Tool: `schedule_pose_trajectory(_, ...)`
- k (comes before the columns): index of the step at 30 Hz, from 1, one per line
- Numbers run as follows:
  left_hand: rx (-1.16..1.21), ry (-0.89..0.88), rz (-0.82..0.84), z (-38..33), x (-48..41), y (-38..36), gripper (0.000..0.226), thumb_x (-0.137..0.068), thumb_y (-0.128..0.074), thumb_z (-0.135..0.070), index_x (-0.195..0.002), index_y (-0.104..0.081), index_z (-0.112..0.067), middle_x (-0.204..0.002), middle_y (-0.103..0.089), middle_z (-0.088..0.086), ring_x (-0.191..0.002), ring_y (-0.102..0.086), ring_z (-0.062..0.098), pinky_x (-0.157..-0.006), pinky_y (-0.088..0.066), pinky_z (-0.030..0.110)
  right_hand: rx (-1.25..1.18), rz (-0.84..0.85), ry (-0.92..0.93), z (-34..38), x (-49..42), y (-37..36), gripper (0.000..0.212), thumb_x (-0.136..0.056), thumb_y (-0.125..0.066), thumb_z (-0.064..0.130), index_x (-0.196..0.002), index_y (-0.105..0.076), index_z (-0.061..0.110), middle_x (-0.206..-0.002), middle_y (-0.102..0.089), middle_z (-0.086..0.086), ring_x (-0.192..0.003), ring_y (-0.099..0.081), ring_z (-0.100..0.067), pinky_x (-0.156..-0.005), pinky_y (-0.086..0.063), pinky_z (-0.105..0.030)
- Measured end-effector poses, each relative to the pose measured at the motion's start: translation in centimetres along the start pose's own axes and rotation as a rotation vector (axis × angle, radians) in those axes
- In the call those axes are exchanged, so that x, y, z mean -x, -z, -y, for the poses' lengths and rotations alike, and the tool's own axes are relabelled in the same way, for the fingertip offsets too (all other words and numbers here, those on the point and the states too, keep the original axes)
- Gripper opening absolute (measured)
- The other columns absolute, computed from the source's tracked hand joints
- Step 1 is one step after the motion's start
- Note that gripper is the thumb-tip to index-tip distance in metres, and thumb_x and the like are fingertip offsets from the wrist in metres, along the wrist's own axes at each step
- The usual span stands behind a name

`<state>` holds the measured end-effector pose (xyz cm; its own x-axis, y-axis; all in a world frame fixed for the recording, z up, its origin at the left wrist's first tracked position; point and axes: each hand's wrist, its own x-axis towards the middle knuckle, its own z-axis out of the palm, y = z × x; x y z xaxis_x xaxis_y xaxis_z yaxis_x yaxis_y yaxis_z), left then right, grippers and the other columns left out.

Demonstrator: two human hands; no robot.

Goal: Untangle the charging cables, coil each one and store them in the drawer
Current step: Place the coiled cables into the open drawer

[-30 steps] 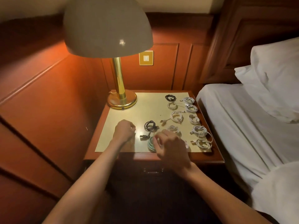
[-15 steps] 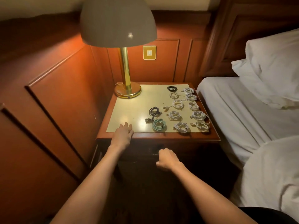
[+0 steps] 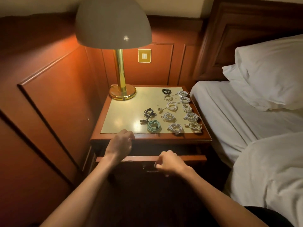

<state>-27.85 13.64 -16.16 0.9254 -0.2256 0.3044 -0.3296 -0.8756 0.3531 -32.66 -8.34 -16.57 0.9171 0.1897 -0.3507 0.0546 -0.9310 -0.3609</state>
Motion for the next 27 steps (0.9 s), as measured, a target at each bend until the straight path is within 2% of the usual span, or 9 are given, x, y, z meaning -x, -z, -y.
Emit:
schedule_pose_trajectory(2,-0.009,-0.025,0.124,-0.5,1.1,-0.3,0.013,-0.093,-0.061,-0.014,-0.098,-0.072,-0.018,-0.100,-0.070,0.000,-0.087,-0.066,0.016,-0.075,-0.050,0.023,0.017,-0.232,-0.004,-1.0,-0.6,2.1,0.022,-0.089,-0.058,0.028,-0.100,-0.077,0.024,-0.097,-0.076,0.002,-0.089,-0.071,-0.018,-0.085,-0.058,-0.035)
schedule_pose_trajectory(3,-0.007,0.034,0.230,-0.6,1.1,-0.6,0.014,-0.095,-0.058,-0.019,-0.097,-0.072,-0.020,-0.099,-0.070,-0.002,-0.085,-0.064,0.012,-0.073,-0.047,0.022,0.050,-0.244,-0.017,-1.5,-1.2,3.0,0.022,-0.090,-0.057,0.028,-0.098,-0.077,0.023,-0.097,-0.076,0.002,-0.091,-0.070,-0.017,-0.086,-0.057,-0.035)
schedule_pose_trajectory(7,-0.033,0.217,0.558,-0.1,0.5,-1.7,0.039,-0.103,-0.041,-0.041,-0.077,-0.062,-0.022,-0.079,-0.062,-0.003,-0.069,-0.056,0.009,-0.069,-0.041,0.026,0.158,0.163,-0.123,-3.5,-2.3,4.8,0.025,-0.095,-0.058,0.038,-0.086,-0.073,0.020,-0.093,-0.072,0.001,-0.085,-0.063,-0.016,-0.075,-0.046,-0.027)
schedule_pose_trajectory(9,-0.036,0.260,0.660,0.4,0.5,-1.9,0.042,-0.104,-0.039,-0.043,-0.086,-0.069,-0.021,-0.087,-0.067,0.000,-0.078,-0.061,0.014,-0.078,-0.046,0.029,0.146,0.232,-0.139,-4.1,-2.2,4.8,0.034,-0.096,-0.058,0.045,-0.097,-0.075,0.016,-0.097,-0.070,-0.002,-0.087,-0.058,-0.014,-0.076,-0.040,-0.025)
schedule_pose_trajectory(11,-0.044,0.264,0.675,0.8,0.8,-1.8,0.042,-0.103,-0.039,-0.043,-0.098,-0.073,-0.020,-0.098,-0.070,0.002,-0.088,-0.063,0.016,-0.084,-0.048,0.030,0.121,0.200,-0.143,-4.3,-2.1,4.6,0.039,-0.095,-0.059,0.046,-0.106,-0.076,0.013,-0.105,-0.072,-0.004,-0.088,-0.057,-0.013,-0.077,-0.040,-0.025)
schedule_pose_trajectory(16,-0.084,0.270,0.714,0.7,2.3,-1.2,0.038,-0.100,-0.047,-0.047,-0.107,-0.075,-0.022,-0.115,-0.071,0.002,-0.089,-0.059,0.014,-0.082,-0.046,0.027,0.111,0.269,-0.166,-4.2,-0.8,3.9,0.035,-0.088,-0.066,0.051,-0.084,-0.080,0.018,-0.095,-0.076,0.005,-0.090,-0.069,-0.014,-0.079,-0.050,-0.029)
schedule_pose_trajectory(18,-0.115,0.258,0.768,0.4,3.2,-0.8,0.038,-0.097,-0.051,-0.050,-0.109,-0.075,-0.023,-0.113,-0.071,0.002,-0.093,-0.061,0.017,-0.081,-0.046,0.027,0.136,0.299,-0.165,-4.1,0.4,3.4,0.037,-0.084,-0.068,0.054,-0.081,-0.080,0.020,-0.099,-0.077,0.005,-0.094,-0.070,-0.016,-0.079,-0.052,-0.030)
schedule_pose_trajectory(22,-0.086,0.287,0.847,-0.2,5.6,-0.1,0.037,-0.094,-0.057,-0.051,-0.112,-0.074,-0.025,-0.098,-0.068,-0.003,-0.090,-0.062,0.014,-0.078,-0.048,0.026,0.189,0.349,-0.166,-3.3,3.3,2.6,0.040,-0.084,-0.068,0.058,-0.089,-0.080,0.020,-0.097,-0.076,-0.001,-0.092,-0.071,-0.019,-0.061,-0.046,-0.027)
schedule_pose_trajectory(27,-0.056,0.312,0.901,-0.6,7.7,-0.2,0.031,-0.093,-0.061,-0.047,-0.109,-0.075,-0.025,-0.095,-0.070,-0.006,-0.087,-0.065,0.010,-0.078,-0.055,0.026,0.210,0.349,-0.162,-3.1,5.5,0.9,0.042,-0.082,-0.070,0.055,-0.094,-0.080,0.017,-0.092,-0.075,-0.004,-0.069,-0.065,-0.016,-0.057,-0.047,-0.024)
